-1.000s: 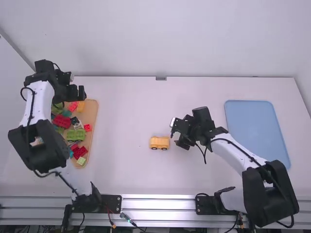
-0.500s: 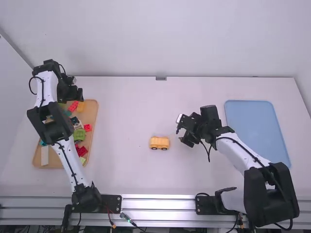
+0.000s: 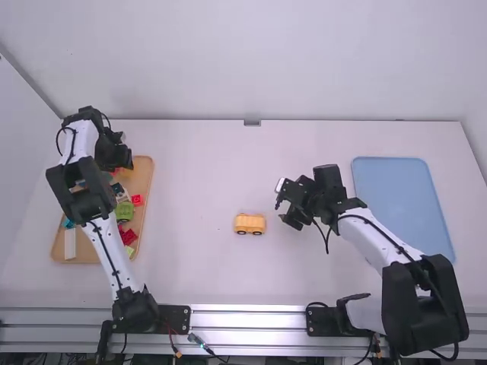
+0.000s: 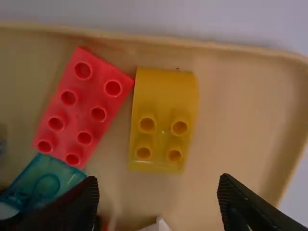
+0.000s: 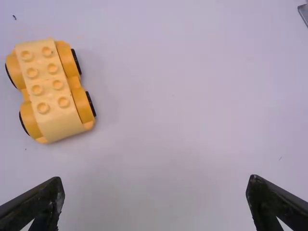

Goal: Assemble lego blocks to make yellow taxi

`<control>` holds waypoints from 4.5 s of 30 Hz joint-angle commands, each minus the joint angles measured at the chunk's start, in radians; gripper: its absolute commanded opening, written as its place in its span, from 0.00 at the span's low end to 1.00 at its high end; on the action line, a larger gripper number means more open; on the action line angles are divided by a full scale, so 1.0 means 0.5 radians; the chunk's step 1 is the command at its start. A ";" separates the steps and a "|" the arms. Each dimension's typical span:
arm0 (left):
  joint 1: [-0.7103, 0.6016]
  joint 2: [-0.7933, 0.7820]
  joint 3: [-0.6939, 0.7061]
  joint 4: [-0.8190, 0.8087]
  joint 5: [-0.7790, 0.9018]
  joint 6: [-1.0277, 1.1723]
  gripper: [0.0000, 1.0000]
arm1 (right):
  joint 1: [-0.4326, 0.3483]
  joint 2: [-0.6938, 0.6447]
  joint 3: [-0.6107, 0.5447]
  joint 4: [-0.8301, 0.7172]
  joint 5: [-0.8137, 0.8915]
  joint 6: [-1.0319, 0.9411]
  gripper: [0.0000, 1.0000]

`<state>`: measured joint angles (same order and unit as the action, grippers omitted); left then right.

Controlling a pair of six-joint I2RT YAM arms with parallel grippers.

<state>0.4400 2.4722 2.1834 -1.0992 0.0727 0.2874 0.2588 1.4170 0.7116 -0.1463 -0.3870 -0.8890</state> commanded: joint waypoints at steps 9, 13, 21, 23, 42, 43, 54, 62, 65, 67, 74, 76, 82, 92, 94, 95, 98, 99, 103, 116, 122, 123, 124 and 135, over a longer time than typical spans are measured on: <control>-0.028 -0.002 -0.185 0.234 -0.004 0.004 0.56 | 0.003 -0.025 0.047 0.012 -0.023 0.006 0.99; -0.028 -0.002 -0.251 0.336 0.002 0.002 0.53 | 0.009 -0.025 0.047 0.014 -0.024 0.006 0.99; -0.031 -0.002 -0.328 0.480 0.097 0.002 0.41 | -0.002 -0.025 0.047 0.014 -0.025 0.006 0.99; -0.033 -0.003 -0.324 0.465 0.084 0.002 0.36 | -0.010 -0.025 0.047 0.015 -0.026 0.005 0.99; -0.033 -0.003 -0.225 0.220 -0.087 -0.111 0.40 | -0.002 -0.025 0.047 0.006 -0.025 0.006 0.99; -0.033 -0.003 -0.225 0.215 -0.105 -0.111 0.38 | -0.008 -0.025 0.047 0.006 -0.025 0.006 0.99; -0.031 -0.003 -0.224 0.211 -0.118 -0.119 0.23 | 0.002 -0.025 0.047 0.007 -0.018 0.006 0.99; -0.027 -0.004 -0.105 0.155 -0.110 -0.127 0.02 | 0.008 -0.025 0.047 0.011 -0.018 0.005 0.99; -0.031 -0.011 0.040 0.050 -0.108 -0.166 0.02 | 0.007 -0.025 0.047 0.013 -0.018 0.005 0.99; -0.034 -0.037 0.101 0.015 -0.074 -0.163 0.02 | 0.004 -0.025 0.047 0.012 -0.019 0.006 0.99; -0.149 -0.315 -0.028 0.084 -0.081 -0.170 0.02 | 0.004 -0.025 0.046 -0.002 -0.019 0.006 0.99; -0.211 -0.433 -0.166 0.194 -0.082 -0.157 0.02 | 0.004 -0.025 0.046 -0.005 -0.018 0.007 0.99; -0.455 -0.994 -0.908 0.698 -0.233 -0.053 0.02 | 0.004 -0.025 0.046 0.001 -0.019 0.008 0.99; -1.153 -1.399 -1.467 0.238 -0.018 1.096 0.02 | -0.087 -0.025 0.046 0.174 -0.043 0.394 0.99; -1.237 -1.399 -1.519 0.266 -0.020 1.180 0.02 | -0.127 -0.025 0.046 0.160 -0.114 0.409 0.99; -1.314 -1.399 -1.571 0.307 -0.018 1.275 0.02 | -0.159 -0.025 0.044 0.145 -0.188 0.391 0.99; -1.444 -1.399 -1.692 0.428 -0.002 1.480 0.02 | -0.256 -0.025 0.044 0.055 -0.414 0.238 0.99; -1.494 -1.399 -1.752 0.483 -0.005 1.541 0.02 | -0.313 -0.025 0.043 0.005 -0.522 0.152 0.99; -1.563 -1.399 -1.942 0.510 0.052 1.794 0.02 | -0.474 -0.013 -0.002 -0.029 -0.854 -0.029 0.99; -1.560 -1.399 -2.398 1.080 0.191 1.916 0.20 | -0.556 0.030 -0.129 0.114 -1.110 -0.118 0.99; -1.559 -1.399 -2.501 1.200 0.185 1.859 0.27 | -0.482 0.030 -0.129 0.120 -1.009 -0.117 0.99; -1.559 -1.399 -2.519 1.240 0.165 1.809 0.29 | -0.467 0.030 -0.129 0.121 -1.004 -0.117 0.99; -1.559 -1.399 -2.525 1.256 0.150 1.792 0.29 | -0.462 0.030 -0.129 0.121 -1.005 -0.117 0.99; -1.534 -1.399 -2.595 1.337 0.149 1.759 0.99 | -0.464 0.030 -0.143 0.119 -1.006 -0.117 0.99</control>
<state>-0.3359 1.7760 0.8974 -0.4278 0.1417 1.1706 0.0280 1.4239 0.6556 -0.0868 -0.8837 -0.9463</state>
